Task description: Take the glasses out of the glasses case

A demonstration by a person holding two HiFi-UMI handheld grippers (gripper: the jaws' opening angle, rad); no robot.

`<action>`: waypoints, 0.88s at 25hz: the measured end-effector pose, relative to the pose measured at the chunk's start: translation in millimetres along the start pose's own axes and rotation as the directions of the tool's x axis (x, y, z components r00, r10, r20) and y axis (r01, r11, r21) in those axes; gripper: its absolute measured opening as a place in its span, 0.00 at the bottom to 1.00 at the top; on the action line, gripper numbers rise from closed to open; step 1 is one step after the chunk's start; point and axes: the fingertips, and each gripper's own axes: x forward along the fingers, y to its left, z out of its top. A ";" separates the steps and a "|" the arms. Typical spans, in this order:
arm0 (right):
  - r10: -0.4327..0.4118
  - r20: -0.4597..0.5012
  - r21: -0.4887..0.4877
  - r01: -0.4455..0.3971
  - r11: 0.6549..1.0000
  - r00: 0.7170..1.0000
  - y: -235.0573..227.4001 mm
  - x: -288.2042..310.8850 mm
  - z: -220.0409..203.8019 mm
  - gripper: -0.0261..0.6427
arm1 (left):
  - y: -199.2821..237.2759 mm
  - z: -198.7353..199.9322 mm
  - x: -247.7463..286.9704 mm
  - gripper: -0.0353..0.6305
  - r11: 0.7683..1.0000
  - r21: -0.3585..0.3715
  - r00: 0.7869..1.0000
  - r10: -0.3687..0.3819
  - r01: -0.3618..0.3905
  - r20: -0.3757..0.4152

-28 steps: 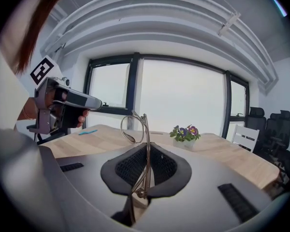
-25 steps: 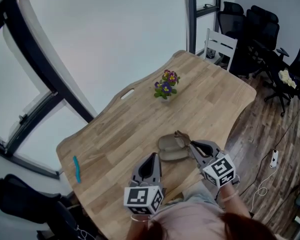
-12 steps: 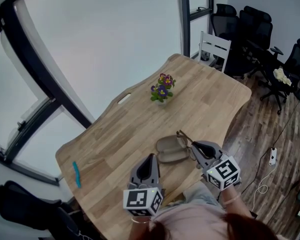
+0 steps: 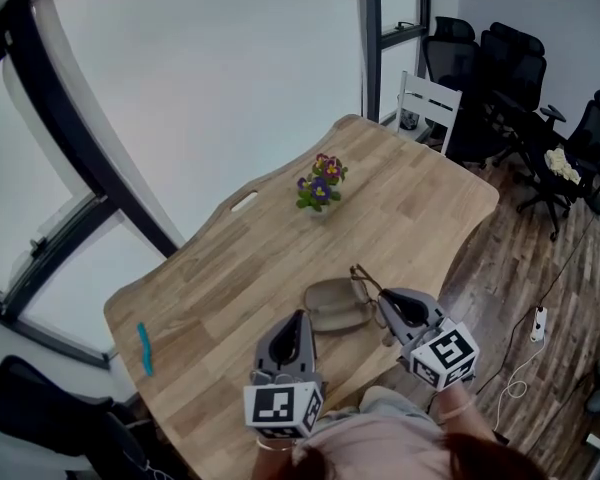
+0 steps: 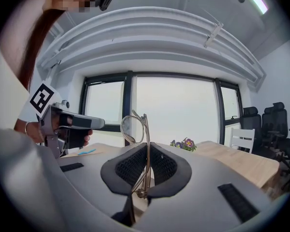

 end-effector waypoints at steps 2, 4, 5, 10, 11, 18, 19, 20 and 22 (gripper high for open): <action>0.000 0.012 0.005 0.000 1.000 1.000 -2.9 -3.3 2.9 0.06 | -3.6 1.4 0.3 0.06 1.000 0.002 1.000 0.006 -0.006 0.003; 0.000 0.023 0.008 0.000 1.000 1.000 -5.5 -6.7 5.3 0.06 | -7.0 3.0 0.9 0.06 1.000 0.004 1.000 0.015 -0.015 0.007; 0.000 0.031 0.009 0.000 1.000 1.000 -6.9 -8.6 6.7 0.06 | -8.9 3.8 1.6 0.06 1.000 0.006 1.000 0.020 -0.020 0.010; 0.016 0.059 0.011 -0.017 1.000 0.998 -10.4 -17.3 16.2 0.06 | -18.5 10.0 4.9 0.06 0.999 0.011 0.999 0.048 -0.049 0.017; 0.021 0.063 0.010 -0.021 1.000 0.998 -11.6 -18.9 18.7 0.06 | -21.0 11.3 5.7 0.06 0.999 0.011 0.998 0.053 -0.053 0.017; 0.040 0.090 0.000 -0.041 0.999 0.995 -18.5 -28.0 37.0 0.06 | -34.8 18.1 4.5 0.06 0.997 -0.002 0.997 0.075 -0.075 0.012; 0.039 0.093 0.001 -0.040 0.999 0.995 -20.1 -30.0 38.8 0.06 | -37.0 19.2 4.4 0.06 0.997 -0.002 0.997 0.075 -0.075 0.013; 0.037 0.096 0.002 -0.038 0.999 0.995 -21.7 -32.4 40.5 0.06 | -39.4 20.1 4.4 0.06 0.997 -0.001 0.997 0.074 -0.074 0.012; 0.032 0.103 0.006 -0.033 0.999 0.994 -24.4 -36.9 43.9 0.06 | -43.4 21.3 4.0 0.06 0.997 -0.001 0.997 0.072 -0.072 0.008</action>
